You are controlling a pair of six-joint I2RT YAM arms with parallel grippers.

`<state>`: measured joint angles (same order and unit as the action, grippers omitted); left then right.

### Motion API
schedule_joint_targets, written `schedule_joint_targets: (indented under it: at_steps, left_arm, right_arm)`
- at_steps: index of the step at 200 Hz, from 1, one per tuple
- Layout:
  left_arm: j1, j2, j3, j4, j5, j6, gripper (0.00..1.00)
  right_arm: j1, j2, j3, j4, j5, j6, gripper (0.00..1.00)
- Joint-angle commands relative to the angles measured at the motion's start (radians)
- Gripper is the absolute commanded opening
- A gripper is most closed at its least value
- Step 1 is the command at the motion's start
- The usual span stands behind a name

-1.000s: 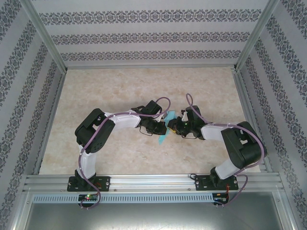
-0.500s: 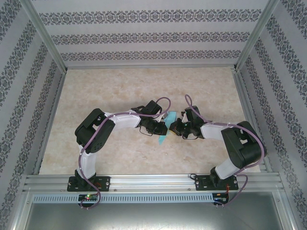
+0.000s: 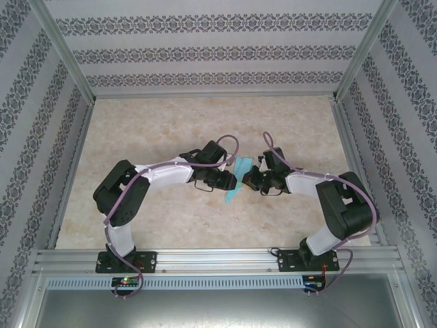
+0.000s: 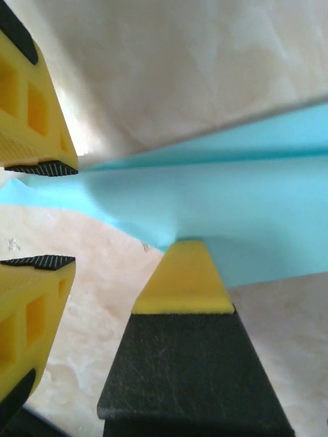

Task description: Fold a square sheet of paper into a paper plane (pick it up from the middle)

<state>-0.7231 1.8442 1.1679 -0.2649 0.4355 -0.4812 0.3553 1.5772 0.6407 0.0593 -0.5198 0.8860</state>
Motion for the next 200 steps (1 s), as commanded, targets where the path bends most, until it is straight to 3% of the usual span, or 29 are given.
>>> schedule_joint_targets:
  at_steps: [1, 66, 200]
  left_arm:
    - [-0.027, -0.016, -0.03, -0.059, -0.097, 0.021, 0.4]
    - [-0.066, 0.023, -0.027, -0.048, -0.094, 0.019, 0.39]
    - [-0.128, 0.091, 0.019, -0.152, -0.229, 0.104, 0.31]
  right_arm:
    - [-0.006, 0.019, 0.028, -0.04, 0.021, -0.032, 0.0]
    - [-0.01, 0.029, 0.051, -0.075, 0.029, -0.058, 0.0]
    - [-0.012, 0.05, 0.091, -0.119, 0.043, -0.092, 0.0]
